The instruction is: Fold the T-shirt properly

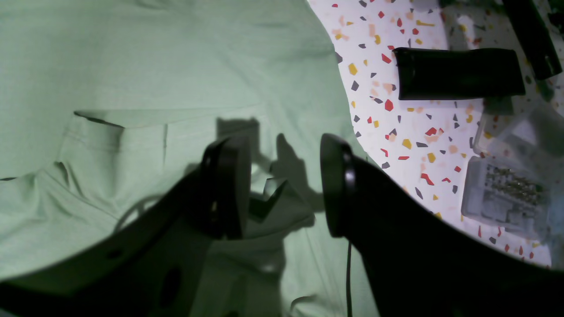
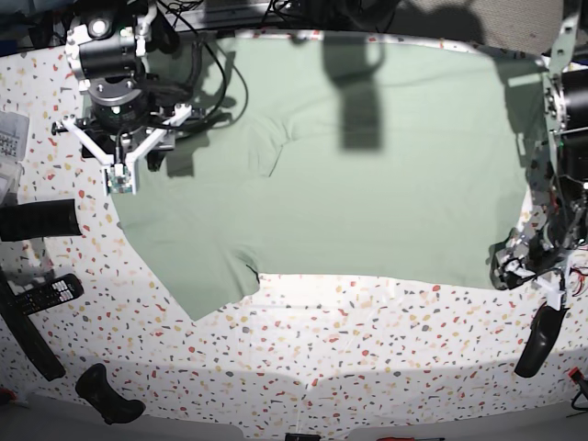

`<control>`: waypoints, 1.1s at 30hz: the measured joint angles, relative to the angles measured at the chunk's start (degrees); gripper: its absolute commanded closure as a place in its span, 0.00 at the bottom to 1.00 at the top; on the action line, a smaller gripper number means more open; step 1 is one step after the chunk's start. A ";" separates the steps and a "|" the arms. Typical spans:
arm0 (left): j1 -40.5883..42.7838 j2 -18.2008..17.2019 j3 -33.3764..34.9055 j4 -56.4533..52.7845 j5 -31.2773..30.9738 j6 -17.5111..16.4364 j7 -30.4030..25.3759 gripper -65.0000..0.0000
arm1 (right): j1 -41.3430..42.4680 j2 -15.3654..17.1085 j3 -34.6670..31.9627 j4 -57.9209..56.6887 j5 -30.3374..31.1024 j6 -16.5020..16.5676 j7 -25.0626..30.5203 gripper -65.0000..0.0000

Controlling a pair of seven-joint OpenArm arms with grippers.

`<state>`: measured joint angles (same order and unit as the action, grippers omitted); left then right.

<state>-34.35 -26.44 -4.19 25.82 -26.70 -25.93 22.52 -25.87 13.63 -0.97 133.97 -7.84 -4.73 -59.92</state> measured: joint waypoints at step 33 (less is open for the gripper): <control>-0.37 4.22 -0.04 0.13 7.28 -4.15 -3.26 0.66 | 0.00 0.00 0.02 0.00 0.00 0.00 0.00 0.61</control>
<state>-34.72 -22.22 -4.23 25.96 -19.42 -30.09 19.27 -25.87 13.63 -0.95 133.97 -7.84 -4.73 -59.92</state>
